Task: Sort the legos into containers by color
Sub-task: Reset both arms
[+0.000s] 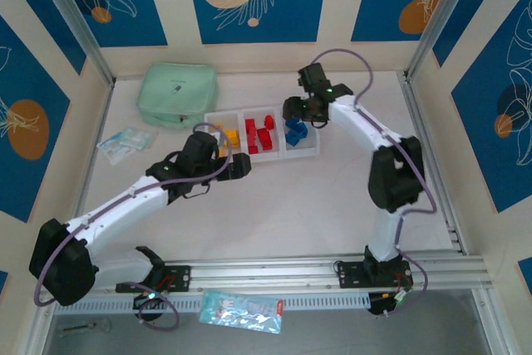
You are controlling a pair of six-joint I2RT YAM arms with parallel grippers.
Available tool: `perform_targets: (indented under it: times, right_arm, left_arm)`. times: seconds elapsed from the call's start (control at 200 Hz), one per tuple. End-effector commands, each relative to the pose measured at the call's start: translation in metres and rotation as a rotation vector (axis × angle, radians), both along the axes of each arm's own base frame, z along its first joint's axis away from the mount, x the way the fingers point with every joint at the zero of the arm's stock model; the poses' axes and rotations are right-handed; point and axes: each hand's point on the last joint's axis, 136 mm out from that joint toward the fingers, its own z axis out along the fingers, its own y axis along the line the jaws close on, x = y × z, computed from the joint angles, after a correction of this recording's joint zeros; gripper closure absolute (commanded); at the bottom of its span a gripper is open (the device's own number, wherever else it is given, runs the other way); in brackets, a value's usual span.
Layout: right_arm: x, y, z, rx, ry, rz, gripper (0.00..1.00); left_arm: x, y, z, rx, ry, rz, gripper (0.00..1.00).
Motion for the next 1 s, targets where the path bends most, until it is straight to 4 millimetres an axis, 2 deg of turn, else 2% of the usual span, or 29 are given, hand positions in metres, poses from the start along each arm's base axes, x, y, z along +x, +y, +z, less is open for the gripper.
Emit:
perform_targets:
  times: [0.0,0.09,0.225,0.255,0.365,0.425,0.54,0.63,0.685,0.74,0.8,0.855,0.935,0.995]
  right_arm:
    - [-0.018,-0.03,0.046,0.086,-0.117,-0.056,0.16]
    - [-0.04,-0.068,0.049,0.057,-0.171,-0.135,0.0]
    - [-0.068,-0.136,0.033,-0.065,-0.247,-0.29,0.01]
    - [-0.074,-0.151,0.024,-0.083,-0.258,-0.329,0.01]
    - [-0.089,-0.204,0.002,-0.114,-0.347,-0.478,0.01]
    - [-0.089,-0.216,-0.011,-0.077,-0.394,-0.484,0.01]
    - [-0.083,-0.227,-0.038,-0.075,-0.405,-0.465,0.01]
    - [-0.072,-0.22,-0.054,-0.072,-0.436,-0.405,0.01]
    - [-0.064,-0.209,-0.061,-0.045,-0.467,-0.347,0.01]
    - [-0.055,-0.199,-0.061,-0.028,-0.519,-0.291,0.01]
    - [-0.047,-0.19,-0.066,-0.008,-0.475,-0.248,0.01]
    - [-0.043,-0.174,-0.067,0.017,-0.52,-0.173,0.01]
    - [-0.043,-0.146,-0.073,-0.068,-0.571,-0.061,0.01]
    - [-0.052,-0.144,-0.072,-0.065,-0.595,-0.044,0.01]
  left_arm:
    - [0.013,0.04,0.028,0.06,-0.093,0.087,0.01]
    - [0.021,0.088,0.032,0.161,-0.147,0.208,0.01]
    - [0.028,0.163,0.028,0.336,-0.195,0.393,0.01]
    - [0.029,0.178,0.024,0.379,-0.202,0.43,0.01]
    - [0.039,0.223,0.014,0.524,-0.267,0.5,0.01]
    - [0.042,0.243,0.006,0.559,-0.291,0.533,0.01]
    - [0.049,0.258,-0.003,0.584,-0.421,0.565,0.01]
    - [0.055,0.259,-0.011,0.553,-0.504,0.569,0.01]
    - [0.063,0.253,-0.016,0.548,-0.551,0.531,0.01]
    - [0.072,0.244,-0.021,0.539,-0.59,0.472,0.01]
    - [0.079,0.234,-0.029,0.522,-0.63,0.418,0.01]
    - [0.085,0.227,-0.033,0.48,-0.637,0.39,0.01]
    - [0.091,0.214,-0.046,0.441,-0.664,0.327,0.01]
    - [0.091,0.208,-0.054,0.418,-0.702,0.306,0.01]
